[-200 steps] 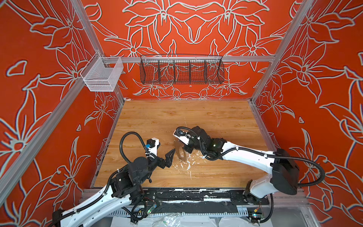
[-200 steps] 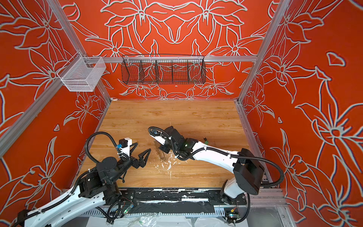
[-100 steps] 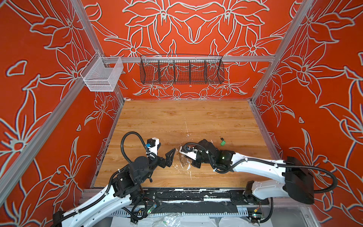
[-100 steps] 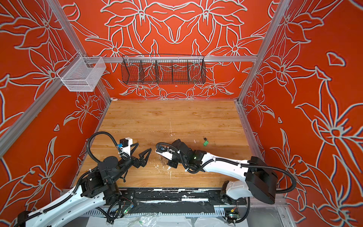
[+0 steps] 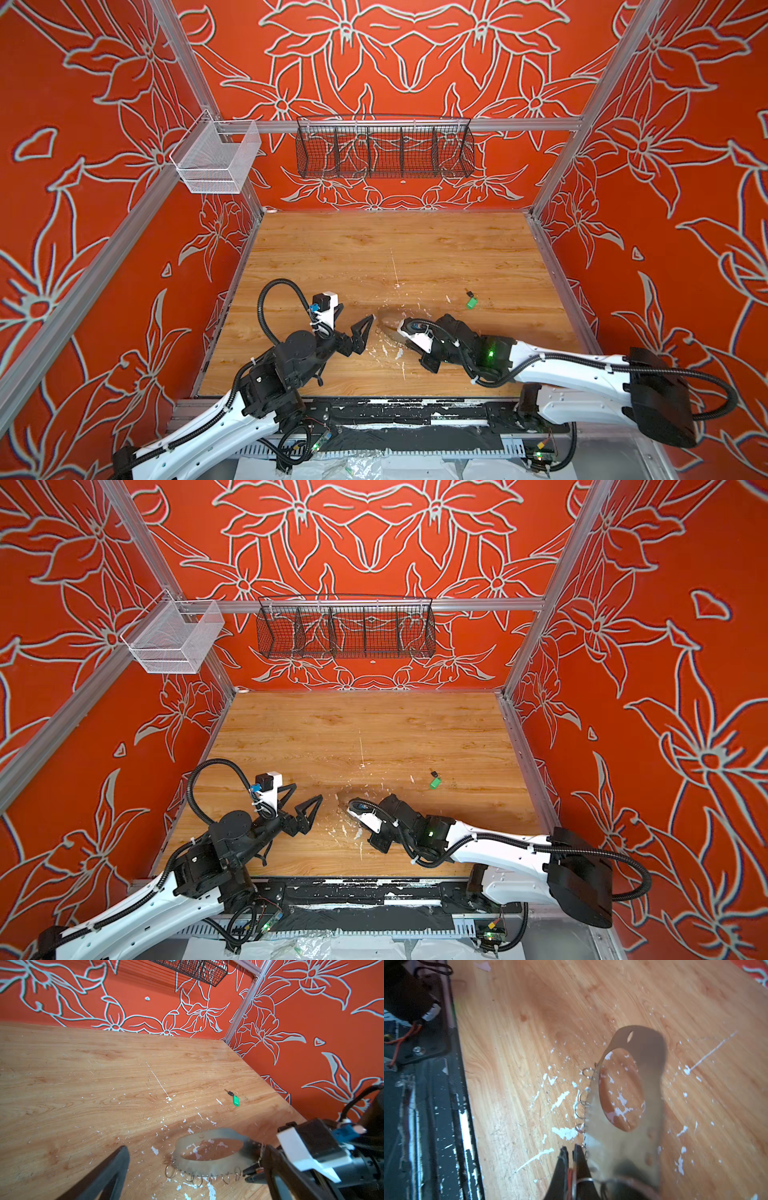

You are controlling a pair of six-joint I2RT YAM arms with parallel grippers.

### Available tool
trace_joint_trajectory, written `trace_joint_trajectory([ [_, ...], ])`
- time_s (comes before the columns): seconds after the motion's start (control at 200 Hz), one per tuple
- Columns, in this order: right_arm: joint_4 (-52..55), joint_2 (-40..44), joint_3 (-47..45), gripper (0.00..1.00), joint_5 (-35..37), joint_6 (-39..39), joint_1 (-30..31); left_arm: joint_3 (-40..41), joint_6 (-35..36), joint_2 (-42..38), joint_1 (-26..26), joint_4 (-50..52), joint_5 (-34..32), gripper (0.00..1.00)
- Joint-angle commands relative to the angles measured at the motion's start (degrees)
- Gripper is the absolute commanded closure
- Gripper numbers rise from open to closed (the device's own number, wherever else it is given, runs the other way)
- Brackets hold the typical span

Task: Attach keys to a key ring
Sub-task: Place the keyring at the center of the table.

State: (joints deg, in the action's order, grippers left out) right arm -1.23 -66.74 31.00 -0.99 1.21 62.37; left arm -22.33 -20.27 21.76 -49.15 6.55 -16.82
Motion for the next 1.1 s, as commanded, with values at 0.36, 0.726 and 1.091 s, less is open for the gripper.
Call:
trace_joint_trajectory([
  [0.36,-9.8,-8.3,-1.3,0.94,3.4,22.7,1.2,1.1,2.1,2.0,0.3,-2.7,1.7,0.02],
  [0.726,-0.2,-4.8,-3.7,0.74,19.7,32.3,1.1,3.5,7.8,3.4,0.3,-6.1,5.0,0.02],
  [1.091,-1.0,4.0,-9.2,0.62,21.9,19.2,1.5,3.2,13.2,11.2,0.3,-7.9,6.0,0.02],
])
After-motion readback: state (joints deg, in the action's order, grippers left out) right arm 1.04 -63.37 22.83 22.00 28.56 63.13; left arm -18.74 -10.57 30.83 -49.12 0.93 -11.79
